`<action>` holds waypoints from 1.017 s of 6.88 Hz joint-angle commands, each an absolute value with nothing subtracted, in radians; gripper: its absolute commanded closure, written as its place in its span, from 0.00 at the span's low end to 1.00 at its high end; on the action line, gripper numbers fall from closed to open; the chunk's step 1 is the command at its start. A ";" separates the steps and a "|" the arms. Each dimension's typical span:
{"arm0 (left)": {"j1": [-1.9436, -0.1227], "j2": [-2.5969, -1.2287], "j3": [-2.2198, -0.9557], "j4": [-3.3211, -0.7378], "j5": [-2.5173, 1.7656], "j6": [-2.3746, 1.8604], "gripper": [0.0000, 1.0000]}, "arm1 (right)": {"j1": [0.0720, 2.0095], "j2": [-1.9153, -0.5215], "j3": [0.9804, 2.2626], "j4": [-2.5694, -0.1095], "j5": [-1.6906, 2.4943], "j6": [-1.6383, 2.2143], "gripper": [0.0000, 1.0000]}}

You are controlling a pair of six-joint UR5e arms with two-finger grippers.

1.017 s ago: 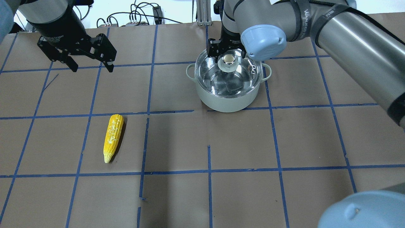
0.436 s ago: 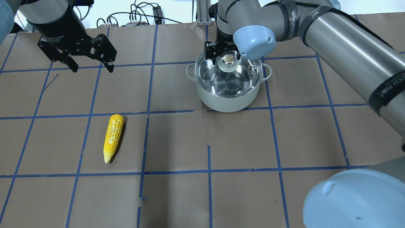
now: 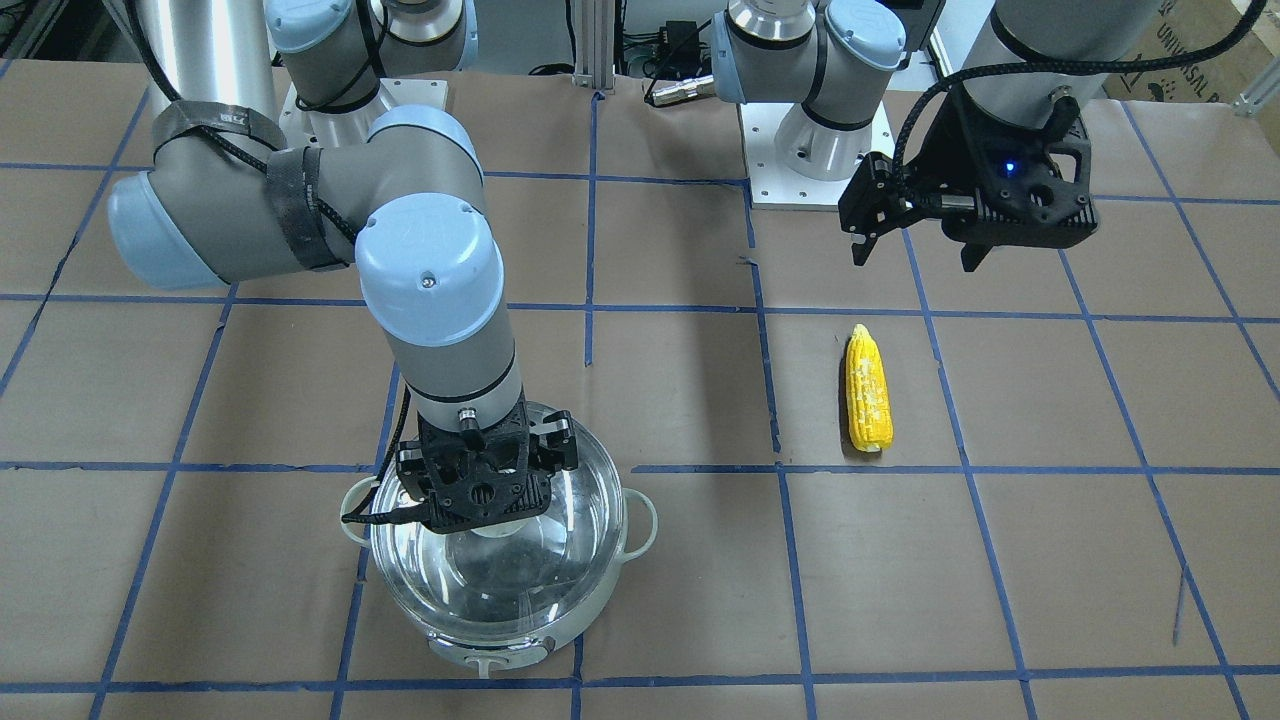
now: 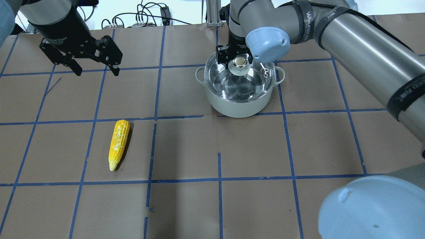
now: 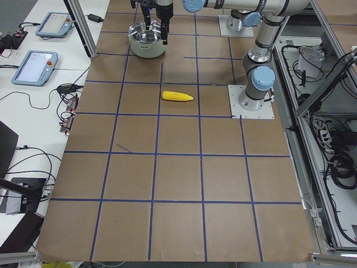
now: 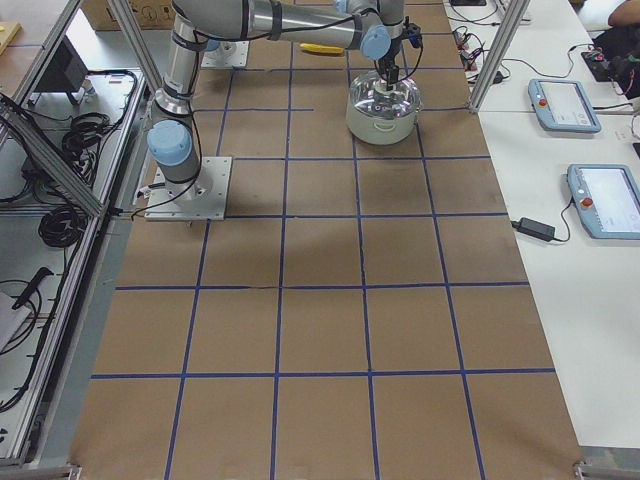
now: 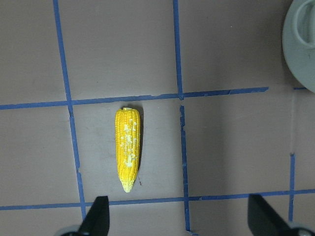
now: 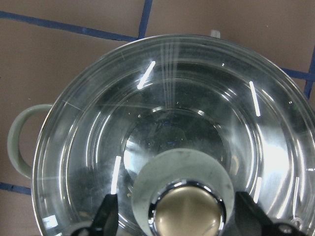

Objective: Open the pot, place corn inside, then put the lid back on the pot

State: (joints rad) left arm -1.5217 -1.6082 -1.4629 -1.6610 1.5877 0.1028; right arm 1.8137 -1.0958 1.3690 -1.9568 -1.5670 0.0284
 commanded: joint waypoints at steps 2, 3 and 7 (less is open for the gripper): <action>-1.522 -1.608 -1.462 -1.660 1.588 0.103 0.00 | 1.812 -1.095 1.370 -1.953 -1.568 0.020 0.70; -1.522 -1.608 -1.462 -1.663 1.589 0.103 0.00 | 1.812 -1.097 1.368 -1.950 -1.568 0.020 0.88; -1.522 -1.608 -1.462 -1.660 1.588 0.104 0.00 | 1.778 -1.133 1.278 -1.820 -1.574 -0.007 0.92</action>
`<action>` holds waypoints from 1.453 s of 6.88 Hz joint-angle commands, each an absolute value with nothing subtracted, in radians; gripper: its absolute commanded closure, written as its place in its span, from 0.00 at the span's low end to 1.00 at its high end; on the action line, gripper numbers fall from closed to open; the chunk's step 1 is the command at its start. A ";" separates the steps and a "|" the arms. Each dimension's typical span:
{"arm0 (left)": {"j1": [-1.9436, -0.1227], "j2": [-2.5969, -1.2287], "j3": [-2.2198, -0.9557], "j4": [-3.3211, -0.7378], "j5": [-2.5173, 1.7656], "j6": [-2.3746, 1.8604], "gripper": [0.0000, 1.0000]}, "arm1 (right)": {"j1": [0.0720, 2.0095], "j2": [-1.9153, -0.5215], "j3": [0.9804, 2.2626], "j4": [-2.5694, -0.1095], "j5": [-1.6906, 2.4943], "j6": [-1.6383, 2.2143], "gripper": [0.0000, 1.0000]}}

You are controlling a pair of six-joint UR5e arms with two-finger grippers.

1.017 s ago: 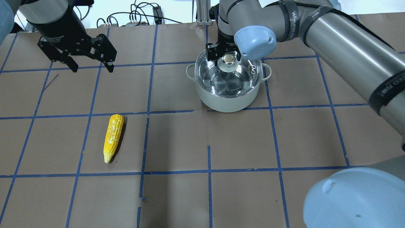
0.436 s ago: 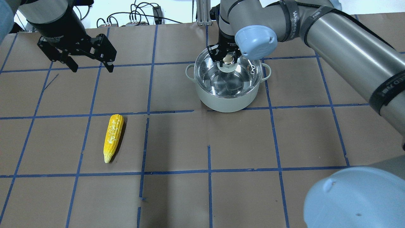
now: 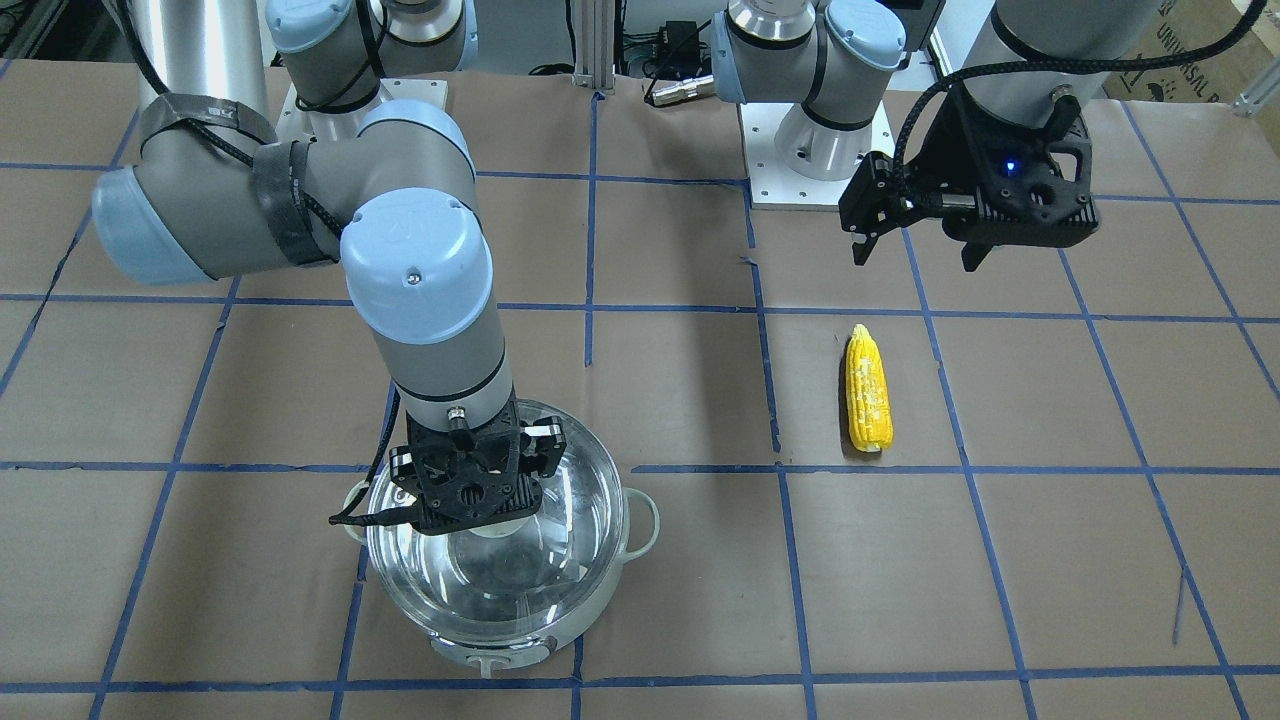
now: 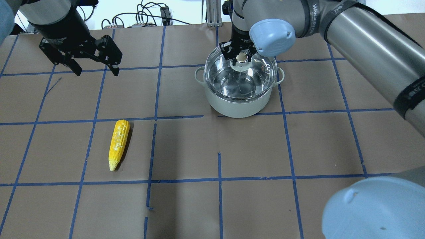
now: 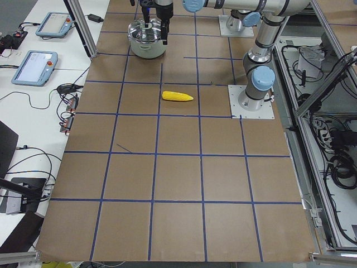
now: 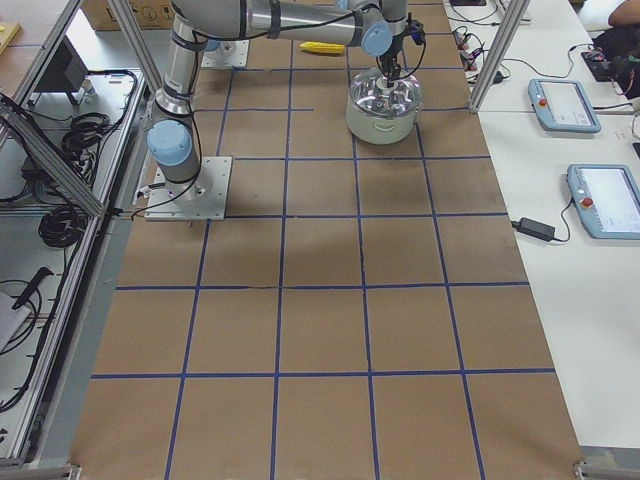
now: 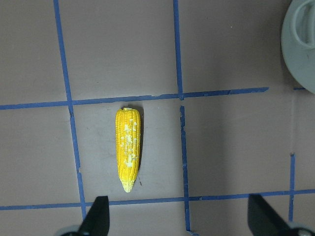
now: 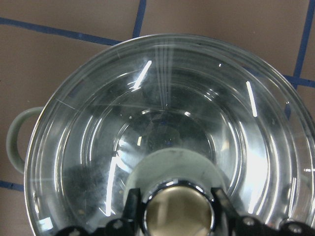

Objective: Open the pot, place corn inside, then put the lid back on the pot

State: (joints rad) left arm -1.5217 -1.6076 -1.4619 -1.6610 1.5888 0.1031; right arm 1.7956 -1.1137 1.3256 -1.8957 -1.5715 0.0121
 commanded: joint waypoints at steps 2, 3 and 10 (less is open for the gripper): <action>-1.522 -1.608 -1.463 -1.669 1.589 0.107 0.00 | 1.668 -1.181 1.160 -1.638 -1.612 -0.139 0.92; -1.522 -1.611 -1.471 -1.675 1.582 0.113 0.00 | 1.585 -1.218 1.137 -1.565 -1.603 -0.179 0.92; -1.372 -1.692 -1.955 -1.209 1.583 0.411 0.00 | 1.419 -1.279 1.143 -1.448 -1.592 -0.206 0.92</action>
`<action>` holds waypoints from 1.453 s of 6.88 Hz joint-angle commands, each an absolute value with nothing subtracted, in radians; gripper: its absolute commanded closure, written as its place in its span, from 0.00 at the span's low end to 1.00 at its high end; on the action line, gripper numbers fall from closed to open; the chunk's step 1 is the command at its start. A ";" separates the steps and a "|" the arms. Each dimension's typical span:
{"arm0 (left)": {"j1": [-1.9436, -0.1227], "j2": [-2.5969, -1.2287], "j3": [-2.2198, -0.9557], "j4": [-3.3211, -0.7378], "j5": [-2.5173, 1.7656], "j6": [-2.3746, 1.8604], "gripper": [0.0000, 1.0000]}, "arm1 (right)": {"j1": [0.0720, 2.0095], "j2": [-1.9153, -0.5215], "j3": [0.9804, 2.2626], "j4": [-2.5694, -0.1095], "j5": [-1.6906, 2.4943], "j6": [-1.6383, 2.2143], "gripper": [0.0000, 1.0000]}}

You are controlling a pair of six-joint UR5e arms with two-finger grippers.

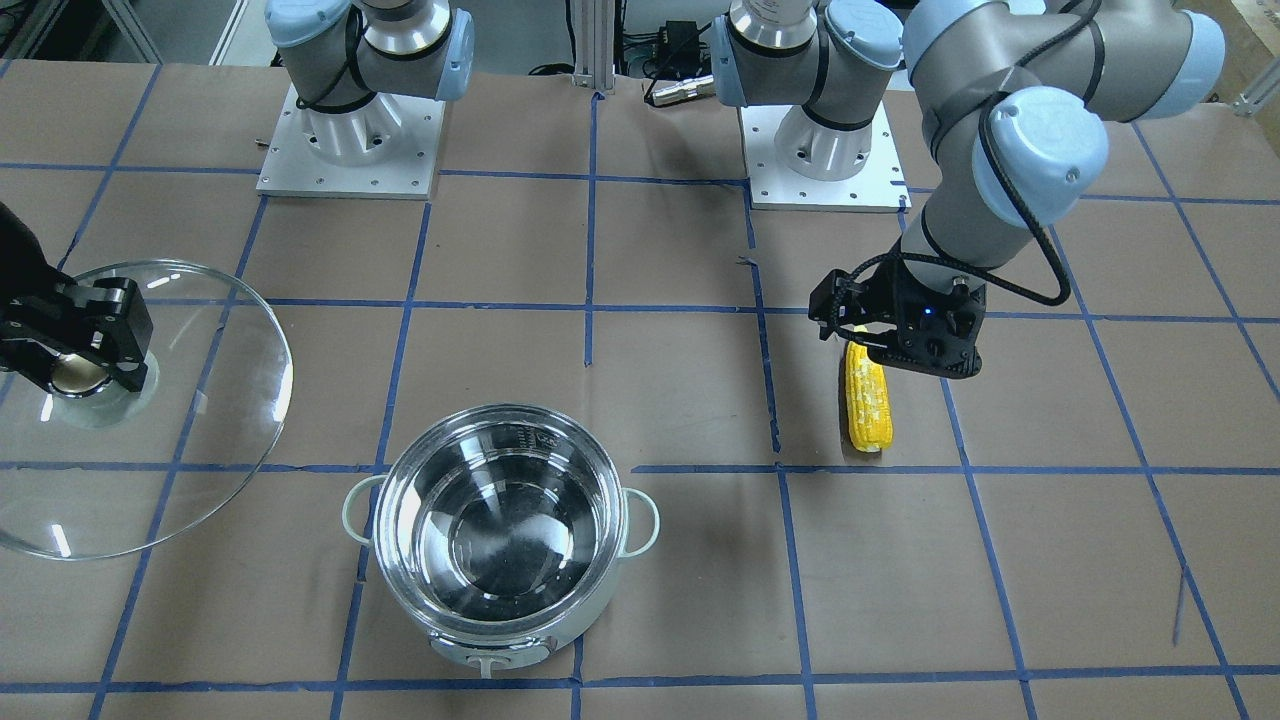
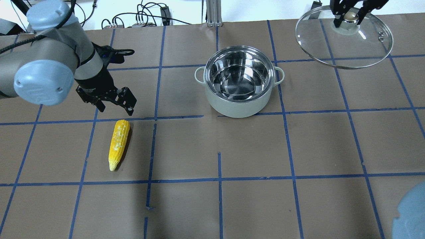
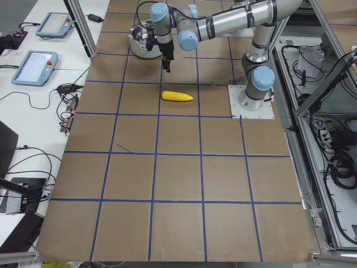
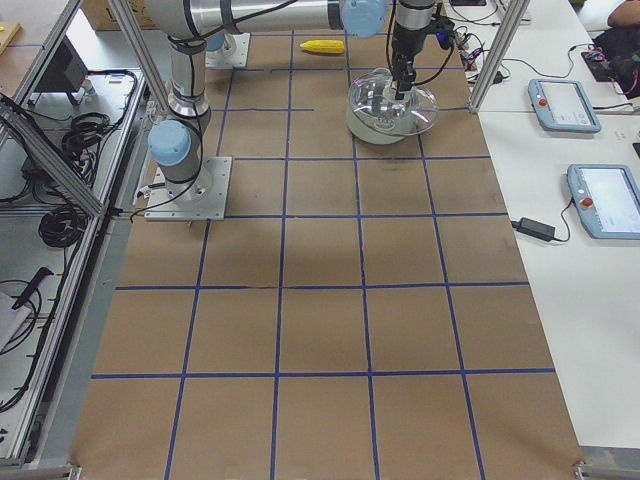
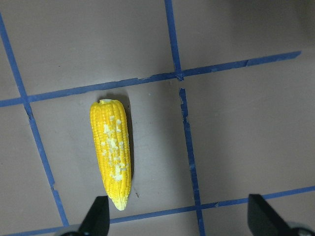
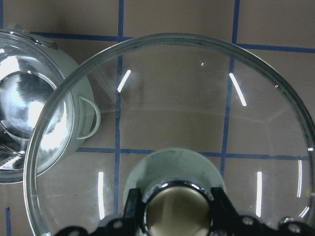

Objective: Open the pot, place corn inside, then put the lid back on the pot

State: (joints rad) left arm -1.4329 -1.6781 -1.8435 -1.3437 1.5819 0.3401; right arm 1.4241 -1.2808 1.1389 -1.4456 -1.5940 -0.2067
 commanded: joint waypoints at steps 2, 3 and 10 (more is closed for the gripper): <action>-1.353 -1.770 -2.040 -1.029 1.585 0.437 0.00 | 1.422 -1.276 1.146 -1.450 -1.592 -0.204 0.92; -1.353 -1.798 -2.046 -0.987 1.585 0.440 0.00 | 1.422 -1.273 1.147 -1.451 -1.592 -0.204 0.92; -1.354 -1.823 -2.091 -0.858 1.662 0.454 0.73 | 1.428 -1.279 1.150 -1.454 -1.592 -0.203 0.93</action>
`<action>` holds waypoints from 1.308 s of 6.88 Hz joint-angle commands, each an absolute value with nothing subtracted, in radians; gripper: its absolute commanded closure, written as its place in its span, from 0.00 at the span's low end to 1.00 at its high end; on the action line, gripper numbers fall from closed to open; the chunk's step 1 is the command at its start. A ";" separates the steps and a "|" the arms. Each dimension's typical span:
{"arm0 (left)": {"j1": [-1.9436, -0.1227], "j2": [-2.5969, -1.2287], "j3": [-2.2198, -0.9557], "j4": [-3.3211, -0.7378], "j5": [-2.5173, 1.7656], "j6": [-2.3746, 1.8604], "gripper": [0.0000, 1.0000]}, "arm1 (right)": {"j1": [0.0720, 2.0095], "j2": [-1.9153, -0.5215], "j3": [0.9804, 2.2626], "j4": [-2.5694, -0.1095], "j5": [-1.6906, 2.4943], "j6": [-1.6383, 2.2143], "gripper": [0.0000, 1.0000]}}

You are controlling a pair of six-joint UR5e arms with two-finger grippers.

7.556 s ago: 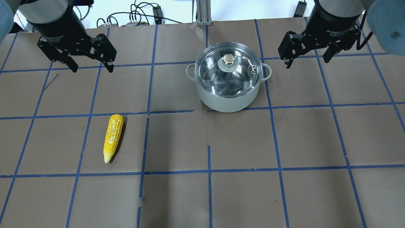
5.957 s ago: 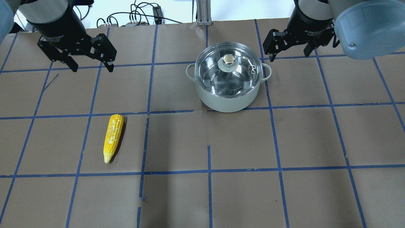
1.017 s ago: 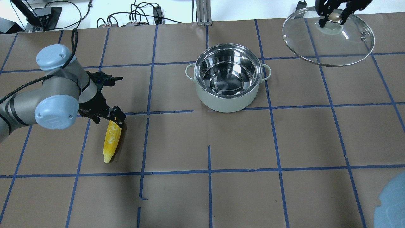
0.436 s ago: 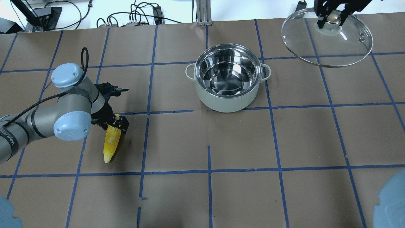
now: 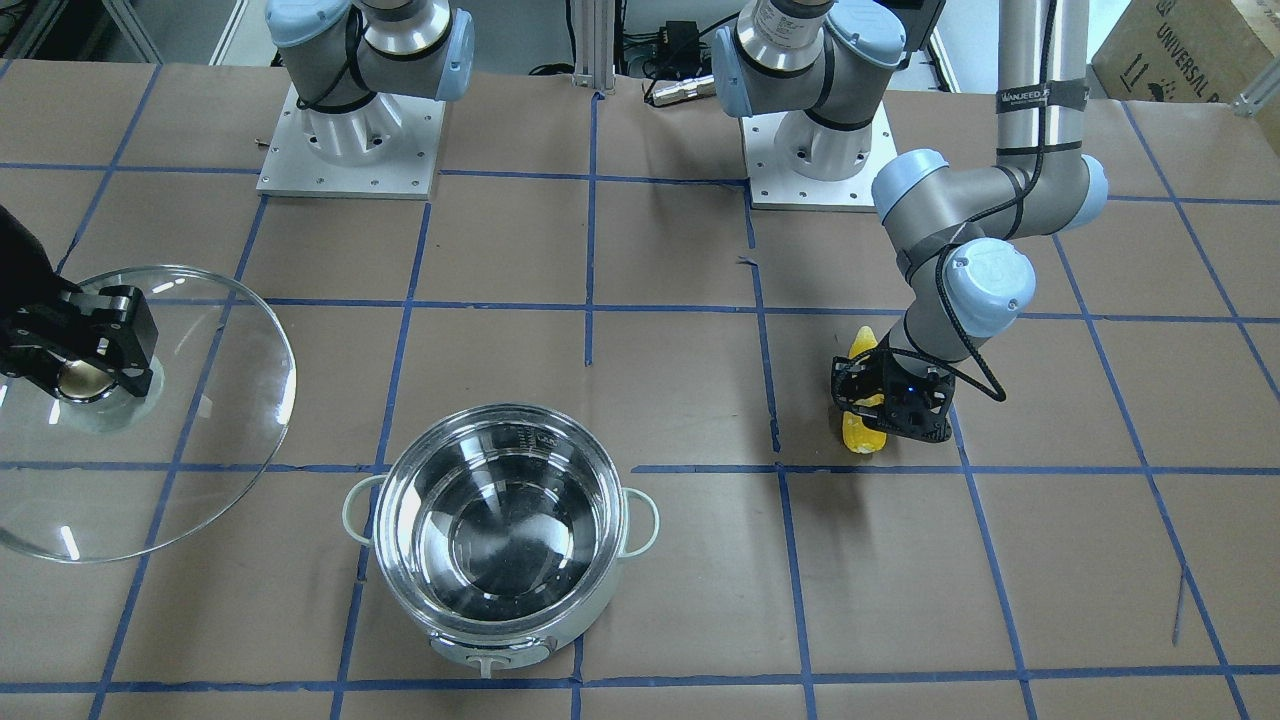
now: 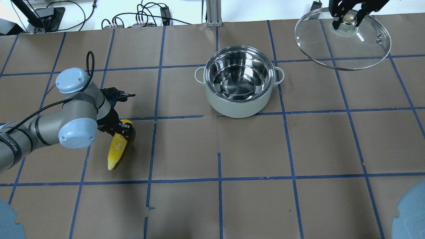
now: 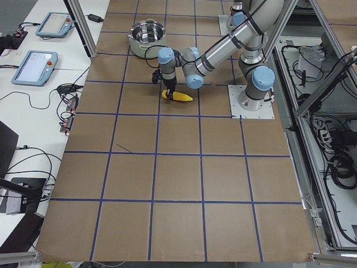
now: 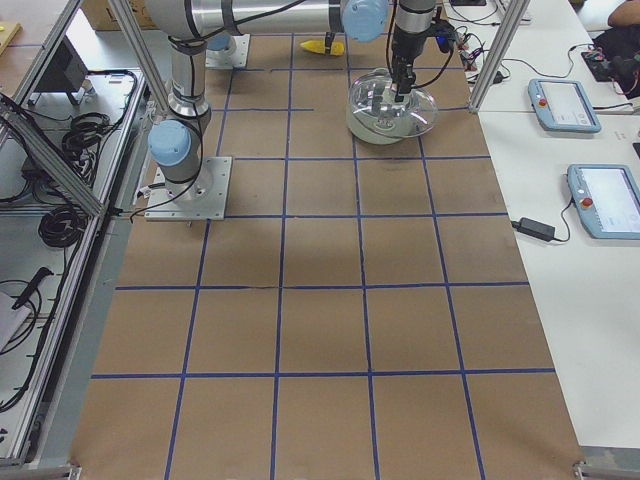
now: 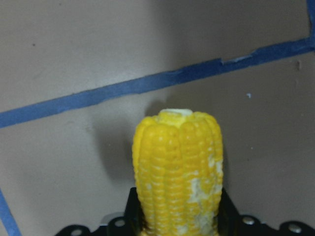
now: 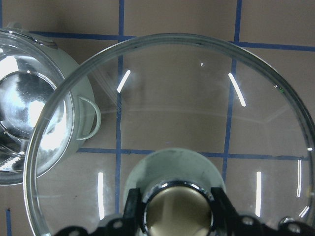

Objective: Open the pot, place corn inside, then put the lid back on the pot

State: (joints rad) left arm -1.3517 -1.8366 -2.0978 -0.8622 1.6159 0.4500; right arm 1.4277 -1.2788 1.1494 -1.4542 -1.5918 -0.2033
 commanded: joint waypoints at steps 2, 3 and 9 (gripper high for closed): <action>-1.379 -1.783 -2.038 -0.917 1.651 0.334 0.74 | 1.430 -1.279 1.150 -1.454 -1.594 -0.201 0.93; -1.411 -1.778 -1.934 -1.059 1.602 0.263 0.74 | 1.430 -1.279 1.150 -1.454 -1.594 -0.201 0.93; -1.812 -1.980 -1.356 -1.298 1.457 -0.070 0.74 | 1.431 -1.279 1.149 -1.456 -1.592 -0.199 0.93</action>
